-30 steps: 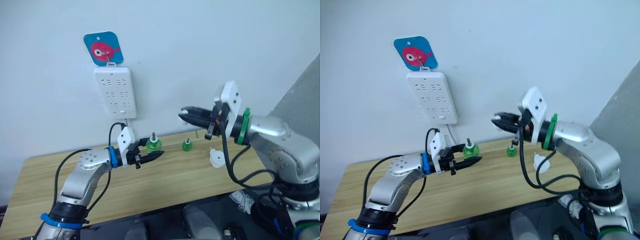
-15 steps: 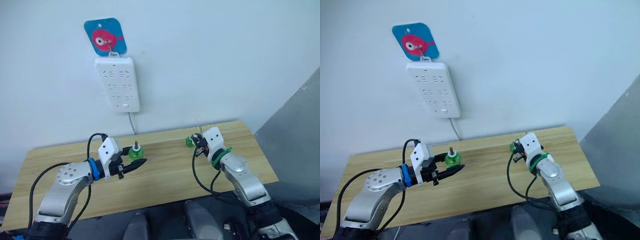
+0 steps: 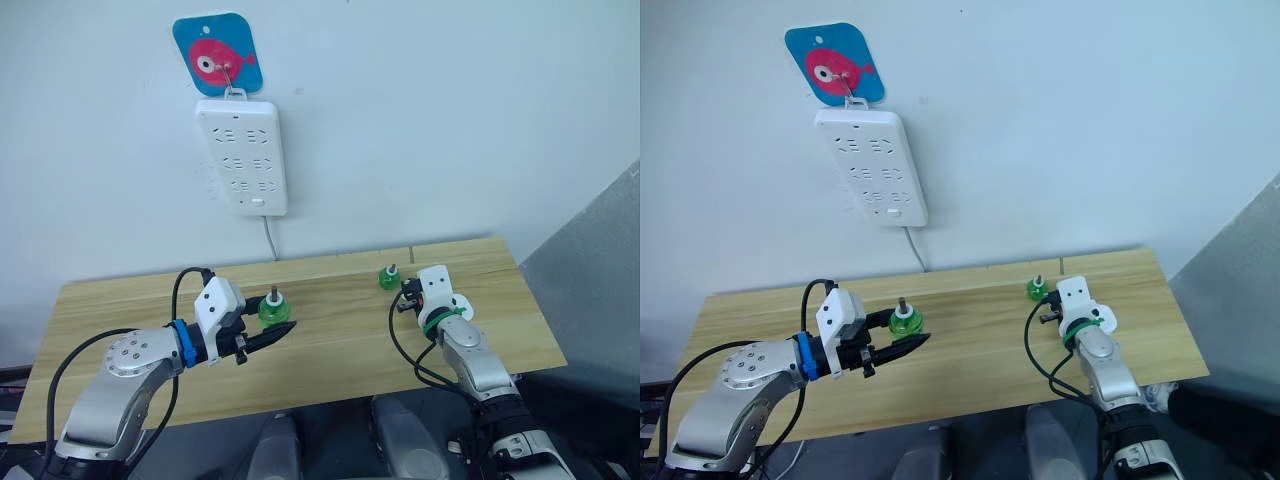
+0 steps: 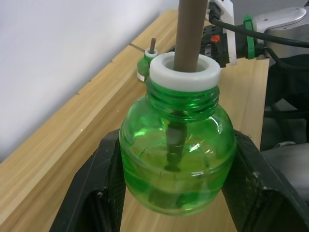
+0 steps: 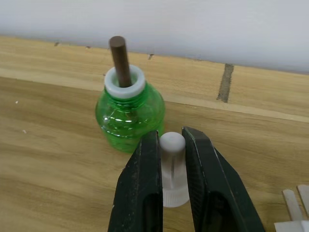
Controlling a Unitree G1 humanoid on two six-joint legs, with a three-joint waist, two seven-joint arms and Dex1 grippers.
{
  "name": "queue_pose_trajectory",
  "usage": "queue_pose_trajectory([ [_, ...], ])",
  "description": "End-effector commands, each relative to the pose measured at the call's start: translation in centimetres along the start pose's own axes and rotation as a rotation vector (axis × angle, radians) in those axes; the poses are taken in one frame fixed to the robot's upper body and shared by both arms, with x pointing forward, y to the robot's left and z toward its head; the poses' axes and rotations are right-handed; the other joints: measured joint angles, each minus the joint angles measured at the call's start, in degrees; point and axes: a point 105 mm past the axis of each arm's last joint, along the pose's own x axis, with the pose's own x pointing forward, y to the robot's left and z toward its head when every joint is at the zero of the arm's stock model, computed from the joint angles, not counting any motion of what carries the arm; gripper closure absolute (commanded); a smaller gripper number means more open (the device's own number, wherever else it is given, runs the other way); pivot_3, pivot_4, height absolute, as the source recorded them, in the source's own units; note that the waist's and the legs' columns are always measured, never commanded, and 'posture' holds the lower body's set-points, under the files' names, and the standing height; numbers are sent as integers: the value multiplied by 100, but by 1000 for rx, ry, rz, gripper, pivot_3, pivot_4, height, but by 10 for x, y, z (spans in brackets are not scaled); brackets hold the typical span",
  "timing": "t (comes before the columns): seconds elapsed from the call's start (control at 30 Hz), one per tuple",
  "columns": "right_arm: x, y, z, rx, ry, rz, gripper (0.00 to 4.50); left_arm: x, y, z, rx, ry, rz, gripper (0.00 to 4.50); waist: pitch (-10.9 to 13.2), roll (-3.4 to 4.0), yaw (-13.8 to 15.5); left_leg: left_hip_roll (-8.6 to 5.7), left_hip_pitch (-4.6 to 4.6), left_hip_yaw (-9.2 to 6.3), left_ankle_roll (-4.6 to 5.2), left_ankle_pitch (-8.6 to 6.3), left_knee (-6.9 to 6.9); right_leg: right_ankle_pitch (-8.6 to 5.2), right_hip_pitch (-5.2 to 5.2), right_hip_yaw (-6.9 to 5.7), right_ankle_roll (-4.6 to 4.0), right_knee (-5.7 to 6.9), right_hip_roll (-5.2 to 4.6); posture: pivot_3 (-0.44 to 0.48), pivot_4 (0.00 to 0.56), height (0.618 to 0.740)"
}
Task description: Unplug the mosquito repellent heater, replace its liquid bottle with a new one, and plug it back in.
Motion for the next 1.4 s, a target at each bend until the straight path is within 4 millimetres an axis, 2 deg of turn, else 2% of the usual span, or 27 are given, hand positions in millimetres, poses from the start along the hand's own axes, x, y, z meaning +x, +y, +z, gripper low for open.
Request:
queue_pose_trajectory([
  [0.03, -3, -5, 12, 4, -58, -22, 3208, -3, 1, 10, 36, -23, 0, 2227, 0, 0, 0, 0, 0, 0, 0, 0, 0, 0, 0, 0, 1, 0, 0, -113, 260, 734],
  [0.2, -10, -10, 32, 13, -132, -34, 1475, 1, 4, 12, 42, -28, -6, 2227, 2, 0, -4, 0, -2, 1, 0, 0, 0, -3, -2, 1, 5, -1, 0, -132, 245, 734],
  [0.37, -27, -4, 48, 10, -188, 37, 1447, 6, 8, 15, 55, -39, -20, 2227, 1, 0, -5, 0, -4, 0, -1, 0, -1, -7, -2, -1, 12, -4, 0, -149, 237, 734],
  [0.47, -55, -1, 82, -59, -287, 144, 1447, 12, 8, 20, 59, -54, -61, 2227, 3, 3, 10, 0, -15, -5, -1, 0, -2, -6, -5, -6, 11, -13, -1, -162, 230, 734],
  [0.53, -75, 12, 101, -124, -317, 273, 1447, 15, 5, 23, 58, -57, -112, 2227, 3, 3, -2, -6, -30, -4, -1, 0, 1, -1, -13, -6, 15, -23, -7, -182, 223, 734],
  [0.6, -95, 35, 116, -172, -308, 464, 1447, 19, 1, 25, 62, -60, -172, 2227, 3, 3, -17, -9, -37, -2, -2, 1, 6, 3, -15, -5, 19, -30, -11, -196, 211, 734],
  [0.73, -120, 67, 135, -238, -267, 732, 1447, 27, -5, 31, 89, -70, -264, 2227, -3, -4, -46, 7, -29, -4, -2, 1, 5, 0, -14, -10, 23, -26, 3, -215, 199, 734],
  [0.8, -125, 79, 145, -242, -250, 831, 1447, 31, -10, 34, 119, -78, -314, 2227, -3, -4, -60, 12, -28, -5, -1, 1, 6, 2, -15, -11, 21, -25, 10, -217, 195, 734],
  [0.97, -117, 94, 156, -253, -211, 932, 1447, 41, -11, 45, 158, -122, -354, 2227, -8, -10, -63, 7, -34, -4, -3, 2, 9, 3, -15, -10, 21, -29, 8, -222, 175, 734],
  [1.17, -110, 107, 154, -299, -186, 1001, 1447, 49, -16, 49, 179, -147, -391, 2227, -16, -14, -62, -2, -47, -7, -2, 2, 7, 19, -26, -17, -3, -29, -5, -212, 169, 734],
  [1.4, -111, 121, 159, -287, -202, 1066, 1447, 55, -20, 53, 187, -160, -414, 2227, -18, -16, -66, -3, -46, -11, -3, 2, 11, 19, -25, -20, -3, -26, -8, -213, 167, 734],
])
